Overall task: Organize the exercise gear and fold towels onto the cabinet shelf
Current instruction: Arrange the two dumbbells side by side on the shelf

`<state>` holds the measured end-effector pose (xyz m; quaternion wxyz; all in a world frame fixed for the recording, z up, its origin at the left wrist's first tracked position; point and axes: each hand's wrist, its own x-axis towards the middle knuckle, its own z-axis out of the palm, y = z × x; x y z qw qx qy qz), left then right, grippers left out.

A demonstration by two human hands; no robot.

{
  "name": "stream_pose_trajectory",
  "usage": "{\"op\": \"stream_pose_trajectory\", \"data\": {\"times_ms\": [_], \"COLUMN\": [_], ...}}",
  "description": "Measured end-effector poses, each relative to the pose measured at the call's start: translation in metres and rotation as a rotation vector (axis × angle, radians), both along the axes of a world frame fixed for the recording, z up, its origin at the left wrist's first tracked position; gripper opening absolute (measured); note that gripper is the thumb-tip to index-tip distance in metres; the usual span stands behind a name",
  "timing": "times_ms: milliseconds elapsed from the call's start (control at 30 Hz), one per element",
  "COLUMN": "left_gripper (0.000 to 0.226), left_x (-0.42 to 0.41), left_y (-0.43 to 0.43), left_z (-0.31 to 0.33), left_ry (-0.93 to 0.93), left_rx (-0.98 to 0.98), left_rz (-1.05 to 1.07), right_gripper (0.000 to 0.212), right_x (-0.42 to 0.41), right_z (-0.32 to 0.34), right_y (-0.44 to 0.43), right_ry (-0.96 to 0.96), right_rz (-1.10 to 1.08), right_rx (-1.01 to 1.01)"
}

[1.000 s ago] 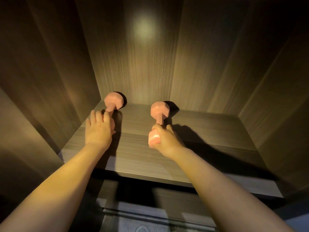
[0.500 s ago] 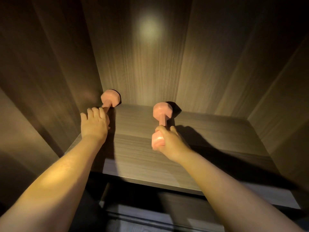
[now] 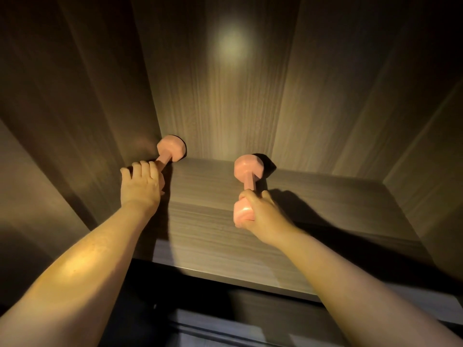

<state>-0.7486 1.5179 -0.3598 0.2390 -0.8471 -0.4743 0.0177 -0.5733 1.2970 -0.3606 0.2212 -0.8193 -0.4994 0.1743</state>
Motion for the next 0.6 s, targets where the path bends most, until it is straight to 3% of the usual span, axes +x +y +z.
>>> {"op": "stream_pose_trajectory", "data": {"times_ms": [167, 267, 367, 467, 600], "left_gripper": [0.074, 0.082, 0.072, 0.057, 0.052], "left_x": [0.003, 0.015, 0.031, 0.042, 0.057], "left_y": [-0.008, -0.043, -0.086, -0.116, -0.130], "left_z": [0.007, 0.010, 0.002, -0.005, -0.007], "left_ry": [0.026, -0.255, -0.558, -0.688, -0.733], "left_rx": [-0.037, -0.188, -0.432, -0.698, -0.840], "left_rz": [0.049, -0.051, -0.309, -0.518, -0.631], "right_gripper": [0.054, 0.060, 0.062, 0.052, 0.054], "right_x": [0.001, 0.005, 0.015, 0.020, 0.018], "right_z": [-0.001, -0.001, -0.004, -0.013, -0.017], "right_y": [0.000, -0.001, -0.013, -0.029, -0.033], "right_ry": [0.001, 0.013, 0.157, 0.254, 0.207], "right_rz": [0.007, 0.016, 0.001, -0.108, -0.209], "right_rx": [-0.025, -0.033, 0.013, 0.107, 0.144]}}
